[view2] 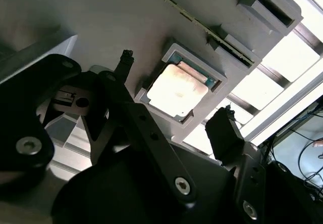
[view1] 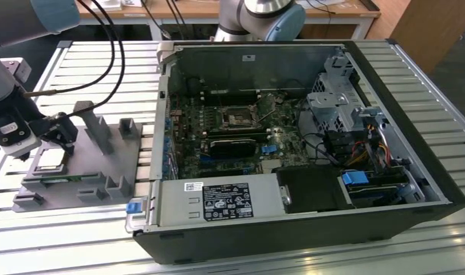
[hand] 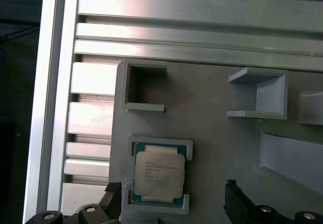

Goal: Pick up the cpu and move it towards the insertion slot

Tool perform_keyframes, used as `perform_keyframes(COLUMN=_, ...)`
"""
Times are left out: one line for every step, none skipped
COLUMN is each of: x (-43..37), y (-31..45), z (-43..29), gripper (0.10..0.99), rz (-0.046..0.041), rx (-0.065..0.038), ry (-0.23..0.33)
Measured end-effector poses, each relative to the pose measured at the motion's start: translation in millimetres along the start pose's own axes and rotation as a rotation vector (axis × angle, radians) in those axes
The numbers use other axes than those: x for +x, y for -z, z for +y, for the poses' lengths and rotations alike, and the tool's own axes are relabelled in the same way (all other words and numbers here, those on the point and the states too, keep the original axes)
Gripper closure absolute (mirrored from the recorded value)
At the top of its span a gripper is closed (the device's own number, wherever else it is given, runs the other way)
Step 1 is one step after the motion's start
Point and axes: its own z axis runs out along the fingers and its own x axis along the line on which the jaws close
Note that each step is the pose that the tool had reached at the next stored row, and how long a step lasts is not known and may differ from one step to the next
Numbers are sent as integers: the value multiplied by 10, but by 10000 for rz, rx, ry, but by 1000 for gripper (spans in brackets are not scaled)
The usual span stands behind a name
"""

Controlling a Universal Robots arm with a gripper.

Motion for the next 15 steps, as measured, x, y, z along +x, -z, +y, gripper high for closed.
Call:
perform_keyframes(x=6, y=-4, z=2, gripper=188, rz=1, rx=-1, ry=-1)
perform_keyframes(x=10, y=-9, z=4, gripper=259, rz=0, rx=-2, ry=1)
perform_keyframes(x=12, y=-15, z=4, gripper=259, rz=-1, rx=-5, ry=2)
perform_keyframes(x=13, y=-21, z=4, gripper=259, rz=-1, rx=-5, ry=3)
perform_keyframes(x=15, y=-30, z=7, gripper=259, rz=-3, rx=-6, ry=1)
perform_keyframes(x=17, y=-38, z=10, gripper=259, rz=-2, rx=-6, ry=0)
perform_keyframes(x=18, y=-46, z=14, gripper=259, rz=-1, rx=-5, ry=0)
perform_keyframes(x=18, y=-54, z=19, gripper=275, rz=-1, rx=-5, ry=1)
perform_keyframes(x=20, y=-62, z=24, gripper=275, rz=-2, rx=-5, ry=1)
perform_keyframes(x=24, y=-69, z=30, gripper=341, rz=-1, rx=-5, ry=-1)
perform_keyframes(x=29, y=-74, z=35, gripper=341, rz=0, rx=-5, ry=-3)
perform_keyframes(x=34, y=-81, z=37, gripper=341, rz=1, rx=-4, ry=-2)
perform_keyframes(x=39, y=-89, z=40, gripper=341, rz=1, rx=-4, ry=-2)
perform_keyframes(x=45, y=-98, z=43, gripper=341, rz=-1, rx=-5, ry=-3)
perform_keyframes(x=51, y=-110, z=49, gripper=341, rz=-2, rx=-5, ry=-4)
